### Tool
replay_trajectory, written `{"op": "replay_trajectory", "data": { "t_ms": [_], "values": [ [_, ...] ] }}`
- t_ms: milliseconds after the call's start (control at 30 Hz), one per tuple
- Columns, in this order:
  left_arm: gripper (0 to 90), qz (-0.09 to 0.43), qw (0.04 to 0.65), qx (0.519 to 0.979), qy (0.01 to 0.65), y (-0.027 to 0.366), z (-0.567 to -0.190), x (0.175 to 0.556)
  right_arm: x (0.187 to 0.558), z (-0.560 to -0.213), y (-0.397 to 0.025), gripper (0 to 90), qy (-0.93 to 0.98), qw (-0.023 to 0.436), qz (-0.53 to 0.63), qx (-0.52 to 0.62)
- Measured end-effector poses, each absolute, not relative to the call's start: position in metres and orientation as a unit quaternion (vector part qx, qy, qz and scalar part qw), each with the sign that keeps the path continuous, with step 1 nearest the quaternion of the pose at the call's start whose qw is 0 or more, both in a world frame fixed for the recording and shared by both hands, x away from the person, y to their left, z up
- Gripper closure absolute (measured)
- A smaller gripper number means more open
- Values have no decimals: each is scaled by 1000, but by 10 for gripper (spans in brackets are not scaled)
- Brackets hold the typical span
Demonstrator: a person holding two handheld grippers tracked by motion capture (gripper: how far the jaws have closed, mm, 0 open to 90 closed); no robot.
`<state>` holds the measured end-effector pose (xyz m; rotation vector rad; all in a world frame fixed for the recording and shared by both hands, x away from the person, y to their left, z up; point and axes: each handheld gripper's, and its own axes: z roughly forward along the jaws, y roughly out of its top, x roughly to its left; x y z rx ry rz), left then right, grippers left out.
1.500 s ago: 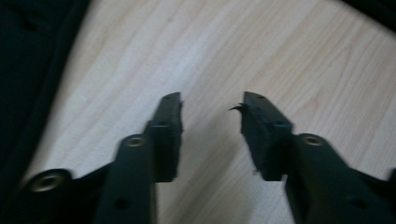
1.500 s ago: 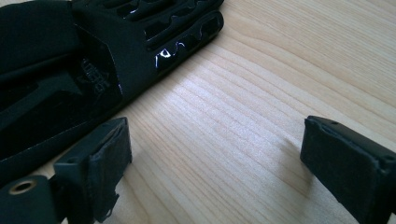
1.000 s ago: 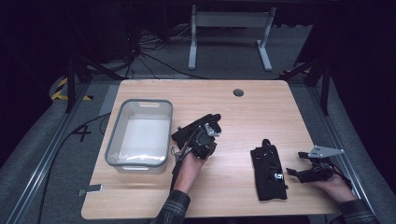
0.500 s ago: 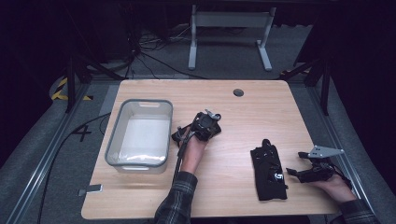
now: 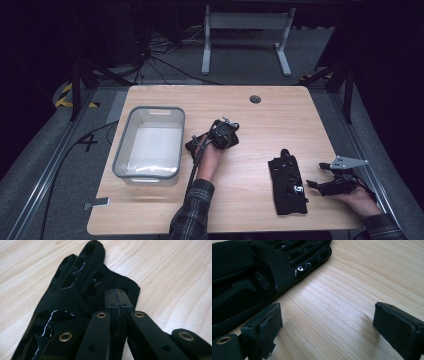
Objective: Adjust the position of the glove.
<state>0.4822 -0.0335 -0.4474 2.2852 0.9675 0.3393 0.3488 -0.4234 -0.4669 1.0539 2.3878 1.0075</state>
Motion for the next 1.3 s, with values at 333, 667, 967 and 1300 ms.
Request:
{"op": "replay_trajectory", "data": {
  "t_ms": [333, 667, 967, 1300],
  "values": [
    [898, 91, 337, 874, 337, -55, -449, 459, 349, -467, -423, 90, 841, 171, 355, 371],
    [899, 72, 346, 884, 306, -85, -450, 437, 349, -467, -423, 90, 841, 171, 355, 371],
    [896, 67, 355, 884, 298, -91, -447, 433, 349, -467, -423, 90, 841, 171, 355, 371],
    [897, 102, 356, 868, 331, -47, -425, 442, 349, -467, -423, 91, 841, 171, 355, 371]
  ]
}}
